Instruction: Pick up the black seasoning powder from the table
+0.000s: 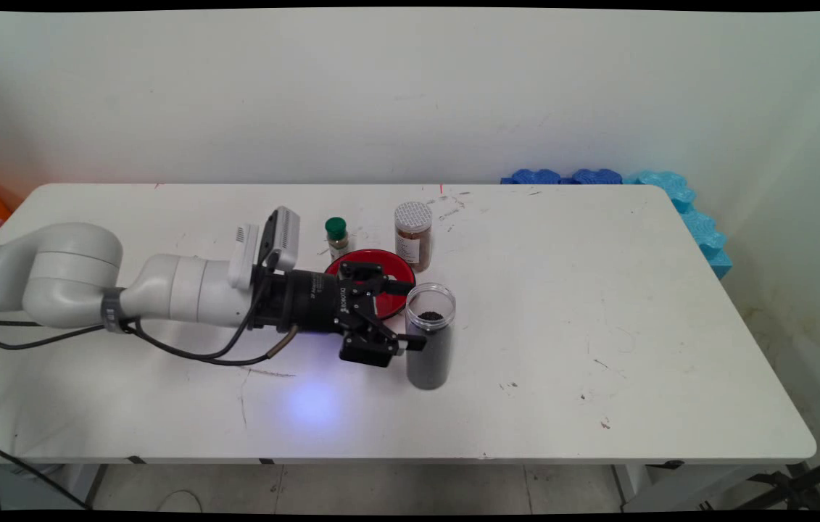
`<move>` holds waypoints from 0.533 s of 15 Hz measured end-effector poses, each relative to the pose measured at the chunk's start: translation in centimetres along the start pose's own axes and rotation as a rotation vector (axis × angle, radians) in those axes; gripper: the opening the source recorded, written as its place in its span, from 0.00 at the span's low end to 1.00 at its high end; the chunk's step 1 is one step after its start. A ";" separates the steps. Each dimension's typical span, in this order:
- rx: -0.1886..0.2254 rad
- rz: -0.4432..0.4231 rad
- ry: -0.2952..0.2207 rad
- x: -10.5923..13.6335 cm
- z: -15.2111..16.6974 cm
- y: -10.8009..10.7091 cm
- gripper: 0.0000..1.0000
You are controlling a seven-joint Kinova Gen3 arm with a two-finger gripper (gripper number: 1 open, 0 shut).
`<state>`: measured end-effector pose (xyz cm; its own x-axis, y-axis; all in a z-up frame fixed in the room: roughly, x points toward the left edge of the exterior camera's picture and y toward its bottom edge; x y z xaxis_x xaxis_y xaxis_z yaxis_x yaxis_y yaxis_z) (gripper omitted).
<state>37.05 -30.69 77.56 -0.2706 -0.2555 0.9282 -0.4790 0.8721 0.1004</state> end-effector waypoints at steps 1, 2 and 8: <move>-0.001 0.001 0.000 0.0 0.2 0.0 1.00; -0.001 0.003 -0.001 -0.1 0.4 0.0 1.00; 0.000 0.013 0.003 -0.2 1.3 -0.1 1.00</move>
<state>36.07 -31.26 76.90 -0.2739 -0.2430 0.9306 -0.4756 0.8752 0.0886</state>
